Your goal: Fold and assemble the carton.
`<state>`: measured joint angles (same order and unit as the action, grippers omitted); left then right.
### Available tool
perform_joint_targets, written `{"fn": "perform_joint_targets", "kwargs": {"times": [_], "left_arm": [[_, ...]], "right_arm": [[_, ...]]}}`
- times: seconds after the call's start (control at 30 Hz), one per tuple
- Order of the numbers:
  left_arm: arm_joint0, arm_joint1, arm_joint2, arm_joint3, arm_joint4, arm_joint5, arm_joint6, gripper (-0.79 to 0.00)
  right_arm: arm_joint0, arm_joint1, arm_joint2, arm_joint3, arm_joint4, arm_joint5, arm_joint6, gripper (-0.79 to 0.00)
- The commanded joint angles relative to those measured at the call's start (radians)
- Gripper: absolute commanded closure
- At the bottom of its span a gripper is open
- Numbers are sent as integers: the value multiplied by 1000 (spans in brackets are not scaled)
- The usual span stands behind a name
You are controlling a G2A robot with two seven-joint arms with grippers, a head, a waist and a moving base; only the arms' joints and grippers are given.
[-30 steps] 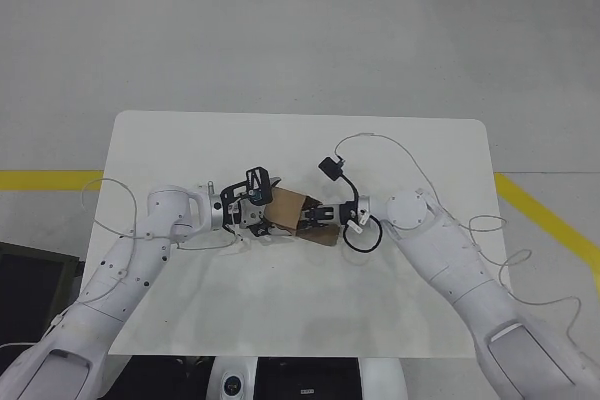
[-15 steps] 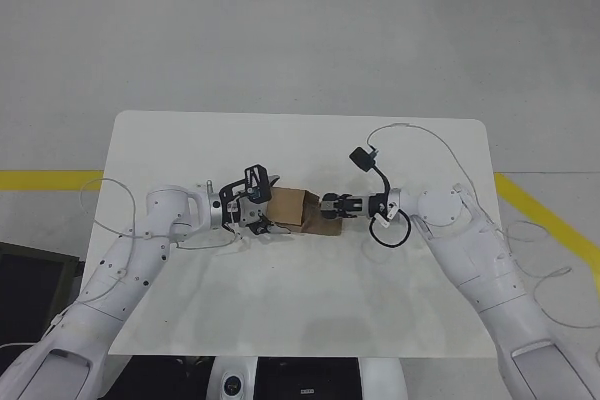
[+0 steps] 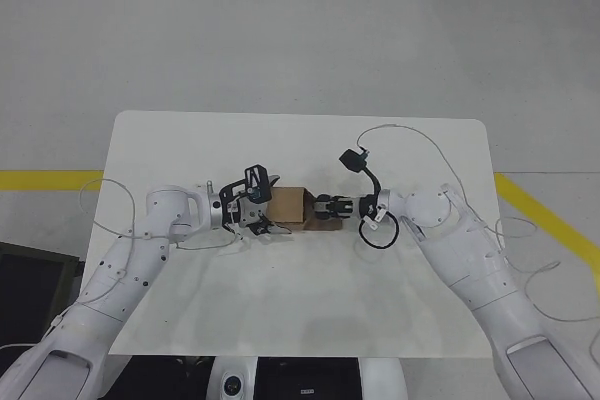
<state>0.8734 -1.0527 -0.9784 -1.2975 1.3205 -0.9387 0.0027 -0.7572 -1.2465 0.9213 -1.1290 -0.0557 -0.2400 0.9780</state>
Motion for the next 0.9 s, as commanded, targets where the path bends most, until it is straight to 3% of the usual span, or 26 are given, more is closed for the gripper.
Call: {"fn": "perform_joint_targets", "kwargs": {"times": [0.0,0.37,0.87], "left_arm": [[1,0,-1,1,-2,0,0,-785],[-2,-2,0,1,2,-1,-3,-785],[-2,-3,-2,1,7,-3,-5,-785]], "right_arm": [[6,-5,-11,6,10,1,9,0],[21,-29,-55,47,75,-7,8,0],[79,-90,-136,200,205,-98,17,0]]}}
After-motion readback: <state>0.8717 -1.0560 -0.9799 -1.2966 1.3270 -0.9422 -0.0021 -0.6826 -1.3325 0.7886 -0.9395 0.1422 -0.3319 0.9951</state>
